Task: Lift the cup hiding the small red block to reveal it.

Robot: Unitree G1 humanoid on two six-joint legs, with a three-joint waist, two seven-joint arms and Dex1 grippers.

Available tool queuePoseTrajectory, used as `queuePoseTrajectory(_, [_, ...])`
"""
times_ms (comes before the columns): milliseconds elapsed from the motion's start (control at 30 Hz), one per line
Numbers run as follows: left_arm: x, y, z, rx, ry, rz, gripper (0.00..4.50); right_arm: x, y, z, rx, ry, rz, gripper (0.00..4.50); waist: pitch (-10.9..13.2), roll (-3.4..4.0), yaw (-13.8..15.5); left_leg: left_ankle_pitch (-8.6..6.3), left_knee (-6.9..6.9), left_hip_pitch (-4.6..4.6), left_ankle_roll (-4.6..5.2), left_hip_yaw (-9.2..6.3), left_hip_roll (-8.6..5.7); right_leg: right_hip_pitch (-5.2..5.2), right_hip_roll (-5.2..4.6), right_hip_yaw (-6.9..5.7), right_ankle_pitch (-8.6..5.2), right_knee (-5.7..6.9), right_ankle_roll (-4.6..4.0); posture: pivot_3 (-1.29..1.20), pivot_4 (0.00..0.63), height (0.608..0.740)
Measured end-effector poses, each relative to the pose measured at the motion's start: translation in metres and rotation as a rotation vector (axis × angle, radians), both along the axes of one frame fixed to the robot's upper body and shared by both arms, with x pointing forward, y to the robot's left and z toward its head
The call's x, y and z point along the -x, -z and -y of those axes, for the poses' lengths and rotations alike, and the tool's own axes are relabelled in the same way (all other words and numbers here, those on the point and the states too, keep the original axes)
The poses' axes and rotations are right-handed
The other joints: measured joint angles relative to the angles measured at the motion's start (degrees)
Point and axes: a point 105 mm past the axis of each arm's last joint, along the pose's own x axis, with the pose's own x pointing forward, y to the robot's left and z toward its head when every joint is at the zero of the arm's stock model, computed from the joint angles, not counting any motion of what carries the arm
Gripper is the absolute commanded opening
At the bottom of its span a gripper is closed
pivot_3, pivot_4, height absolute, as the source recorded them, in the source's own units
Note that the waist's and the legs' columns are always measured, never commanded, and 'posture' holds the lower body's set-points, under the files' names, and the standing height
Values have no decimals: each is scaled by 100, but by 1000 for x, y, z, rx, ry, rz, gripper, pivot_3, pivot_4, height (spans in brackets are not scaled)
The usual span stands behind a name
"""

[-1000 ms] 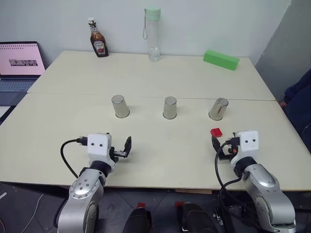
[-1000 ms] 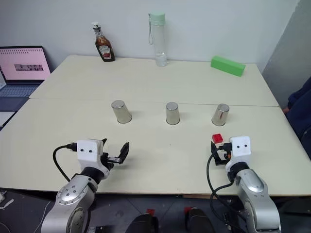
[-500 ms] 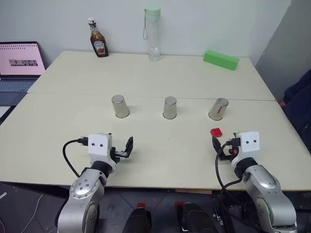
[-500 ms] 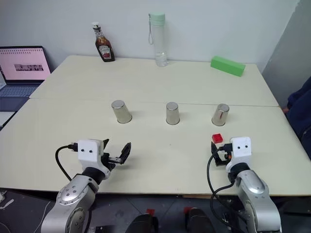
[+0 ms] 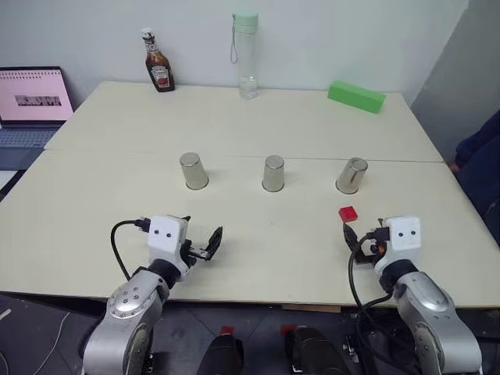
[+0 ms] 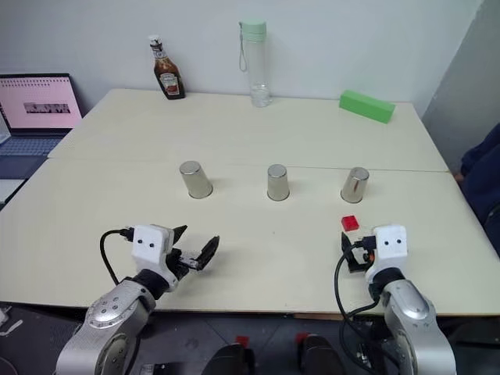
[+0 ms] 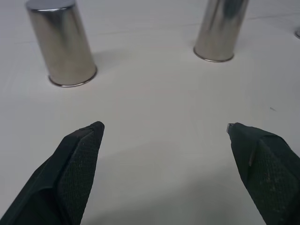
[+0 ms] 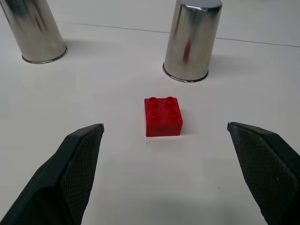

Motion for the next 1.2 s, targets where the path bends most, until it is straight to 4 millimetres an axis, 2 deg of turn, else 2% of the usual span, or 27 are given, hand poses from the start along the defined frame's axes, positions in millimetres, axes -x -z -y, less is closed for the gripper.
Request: queuePoseTrajectory(1200, [6,4,5,24,45,-14,4500,-1,-1,-1,-7,7,5,4491,0,0,1,0,-1,-1,0,-1,0,0,-2,-1,-2,-2,-2,0,150,740])
